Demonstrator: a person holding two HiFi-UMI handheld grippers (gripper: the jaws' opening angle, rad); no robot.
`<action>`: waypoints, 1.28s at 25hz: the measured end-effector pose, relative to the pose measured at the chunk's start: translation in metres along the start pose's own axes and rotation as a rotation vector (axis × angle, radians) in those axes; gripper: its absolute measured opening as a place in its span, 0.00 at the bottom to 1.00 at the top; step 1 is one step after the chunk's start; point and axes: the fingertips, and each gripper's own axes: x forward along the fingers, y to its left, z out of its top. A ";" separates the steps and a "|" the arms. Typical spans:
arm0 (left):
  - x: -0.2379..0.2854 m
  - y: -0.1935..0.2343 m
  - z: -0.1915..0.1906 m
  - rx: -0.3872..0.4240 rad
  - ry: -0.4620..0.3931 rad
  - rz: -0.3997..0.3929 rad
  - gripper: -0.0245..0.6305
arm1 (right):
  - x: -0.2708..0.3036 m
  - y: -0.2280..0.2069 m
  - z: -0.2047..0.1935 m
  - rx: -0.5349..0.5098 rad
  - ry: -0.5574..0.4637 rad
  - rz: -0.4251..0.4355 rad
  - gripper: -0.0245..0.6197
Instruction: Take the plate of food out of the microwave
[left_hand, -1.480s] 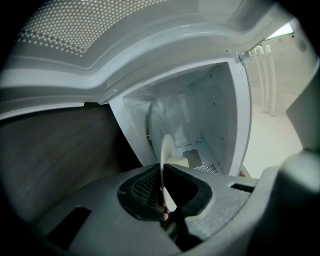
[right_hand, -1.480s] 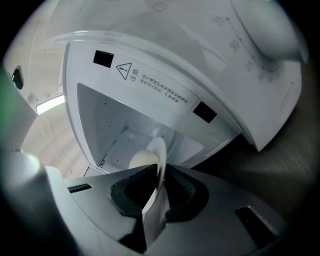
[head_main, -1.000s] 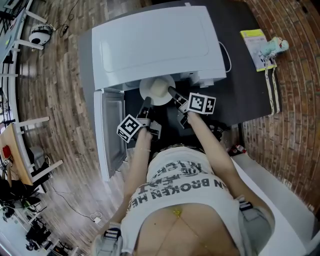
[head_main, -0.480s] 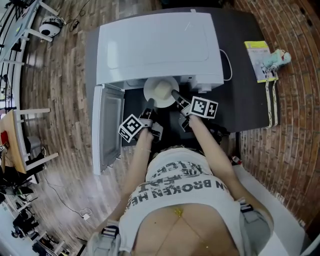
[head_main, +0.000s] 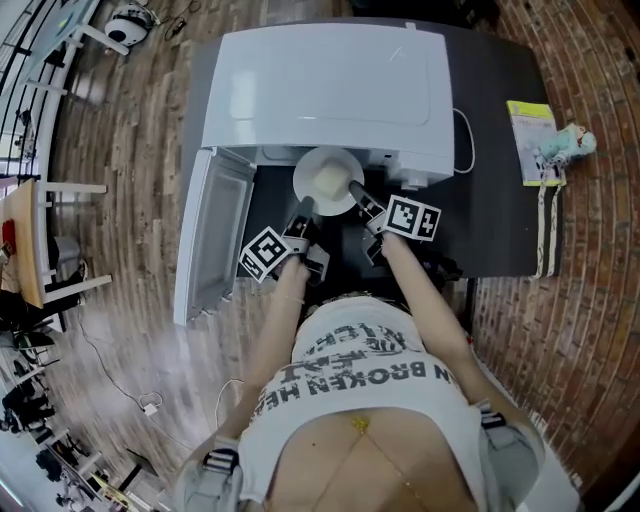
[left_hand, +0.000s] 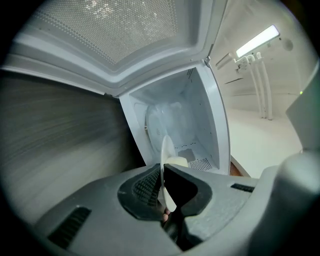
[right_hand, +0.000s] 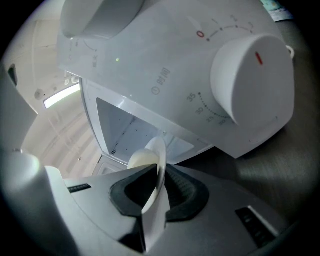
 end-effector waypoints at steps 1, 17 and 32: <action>-0.003 0.001 -0.002 -0.002 -0.008 0.002 0.08 | -0.001 0.000 -0.002 -0.004 0.008 0.003 0.11; -0.048 0.007 0.010 0.007 -0.002 -0.027 0.08 | 0.001 0.029 -0.038 -0.022 0.005 -0.005 0.11; -0.098 0.027 0.019 0.027 0.120 -0.060 0.08 | -0.007 0.052 -0.099 0.016 -0.087 -0.062 0.11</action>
